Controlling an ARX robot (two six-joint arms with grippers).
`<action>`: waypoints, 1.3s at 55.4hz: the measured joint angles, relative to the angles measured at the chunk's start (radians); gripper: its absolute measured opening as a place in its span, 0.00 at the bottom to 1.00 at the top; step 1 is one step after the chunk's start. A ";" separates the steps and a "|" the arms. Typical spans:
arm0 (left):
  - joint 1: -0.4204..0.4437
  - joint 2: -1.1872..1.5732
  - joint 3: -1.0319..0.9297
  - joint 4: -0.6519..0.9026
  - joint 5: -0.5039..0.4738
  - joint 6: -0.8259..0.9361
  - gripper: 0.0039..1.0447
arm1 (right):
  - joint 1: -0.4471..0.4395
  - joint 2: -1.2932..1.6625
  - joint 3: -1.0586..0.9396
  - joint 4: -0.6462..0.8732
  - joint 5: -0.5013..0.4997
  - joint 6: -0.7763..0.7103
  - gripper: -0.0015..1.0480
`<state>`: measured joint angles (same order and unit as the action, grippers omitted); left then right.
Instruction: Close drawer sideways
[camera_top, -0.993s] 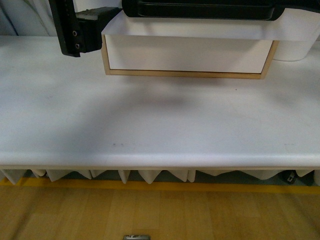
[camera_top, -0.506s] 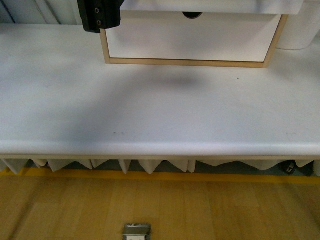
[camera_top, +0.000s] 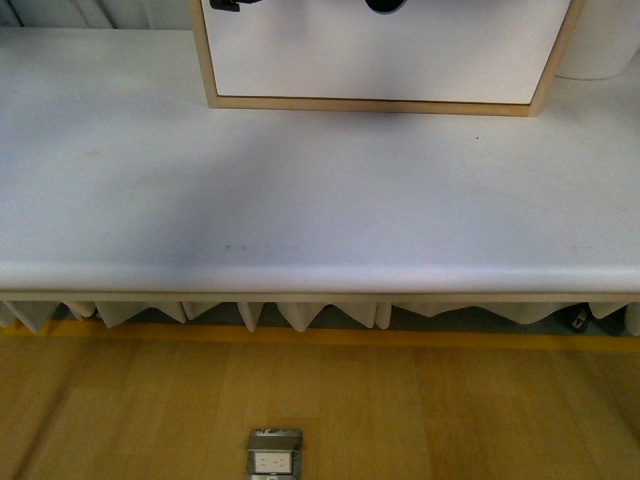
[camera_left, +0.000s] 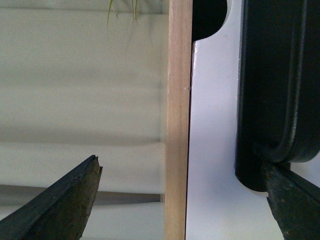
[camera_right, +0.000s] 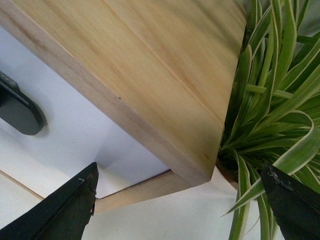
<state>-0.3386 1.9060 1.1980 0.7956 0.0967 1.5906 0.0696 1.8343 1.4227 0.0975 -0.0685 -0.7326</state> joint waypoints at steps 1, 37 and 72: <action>0.000 0.011 0.013 0.000 -0.005 0.002 0.94 | -0.001 0.003 0.003 0.002 -0.005 0.002 0.91; -0.009 -0.047 -0.094 0.073 -0.024 -0.078 0.94 | -0.015 -0.111 -0.154 0.059 -0.064 0.095 0.91; 0.106 -0.826 -0.801 -0.063 -0.393 -0.825 0.94 | 0.035 -0.866 -0.856 0.220 0.098 0.364 0.91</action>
<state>-0.2321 1.0798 0.3969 0.7326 -0.2962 0.7658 0.1051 0.9680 0.5663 0.3176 0.0292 -0.3687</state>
